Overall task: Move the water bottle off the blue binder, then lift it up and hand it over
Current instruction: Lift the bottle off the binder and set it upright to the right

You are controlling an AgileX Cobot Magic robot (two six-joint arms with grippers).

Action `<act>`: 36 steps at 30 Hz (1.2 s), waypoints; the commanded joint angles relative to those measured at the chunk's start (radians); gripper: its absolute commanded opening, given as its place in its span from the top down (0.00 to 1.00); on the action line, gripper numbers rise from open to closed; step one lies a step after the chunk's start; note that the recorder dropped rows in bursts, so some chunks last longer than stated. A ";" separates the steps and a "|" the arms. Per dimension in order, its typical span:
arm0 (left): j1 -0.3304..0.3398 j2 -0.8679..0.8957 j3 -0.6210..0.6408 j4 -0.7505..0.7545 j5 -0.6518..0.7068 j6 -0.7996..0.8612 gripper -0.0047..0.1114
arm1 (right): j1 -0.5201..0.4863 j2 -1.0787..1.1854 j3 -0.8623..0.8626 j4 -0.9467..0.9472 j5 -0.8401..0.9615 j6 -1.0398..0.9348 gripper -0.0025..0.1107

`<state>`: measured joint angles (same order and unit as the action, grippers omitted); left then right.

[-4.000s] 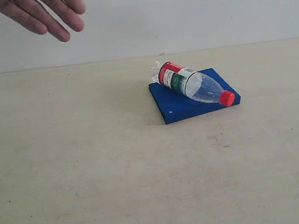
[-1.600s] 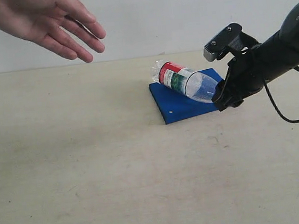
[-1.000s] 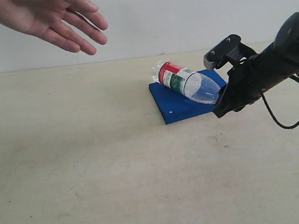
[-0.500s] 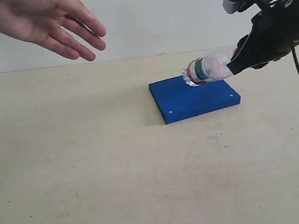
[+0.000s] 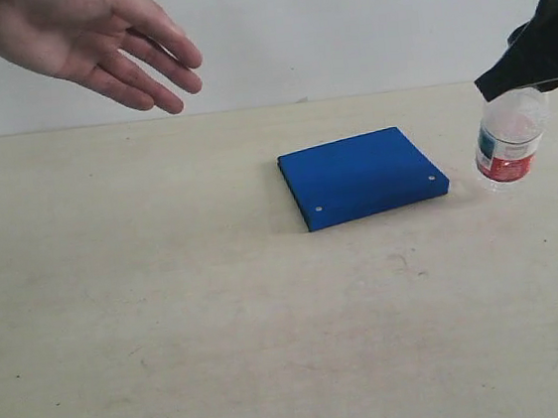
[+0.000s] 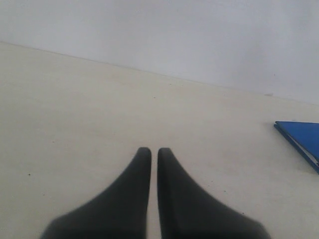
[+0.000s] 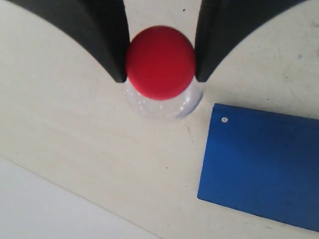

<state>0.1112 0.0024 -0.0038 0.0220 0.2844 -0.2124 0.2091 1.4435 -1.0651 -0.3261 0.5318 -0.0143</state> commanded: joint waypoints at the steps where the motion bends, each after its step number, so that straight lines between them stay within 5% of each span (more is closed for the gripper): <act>1: -0.005 -0.002 0.004 -0.004 -0.008 0.004 0.92 | -0.002 -0.015 -0.005 -0.051 0.001 0.033 0.98; 11: -0.005 -0.002 0.004 -0.004 -0.008 0.004 0.92 | -0.002 -0.015 -0.005 -0.107 0.062 0.087 0.94; 19: -0.005 -0.002 0.004 -0.004 -0.008 0.004 0.92 | -0.002 -0.015 -0.005 -0.122 0.084 0.098 0.46; 28: -0.005 -0.002 0.004 -0.004 -0.008 0.004 0.92 | -0.002 -0.017 -0.017 -0.143 0.058 0.111 0.48; 36: -0.005 -0.002 0.004 -0.004 -0.008 0.004 0.92 | -0.001 -0.017 -0.211 -0.166 0.108 0.111 0.48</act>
<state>0.1112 0.0024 -0.0038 0.0220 0.2844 -0.2124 0.2091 1.4417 -1.2022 -0.4806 0.6228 0.0897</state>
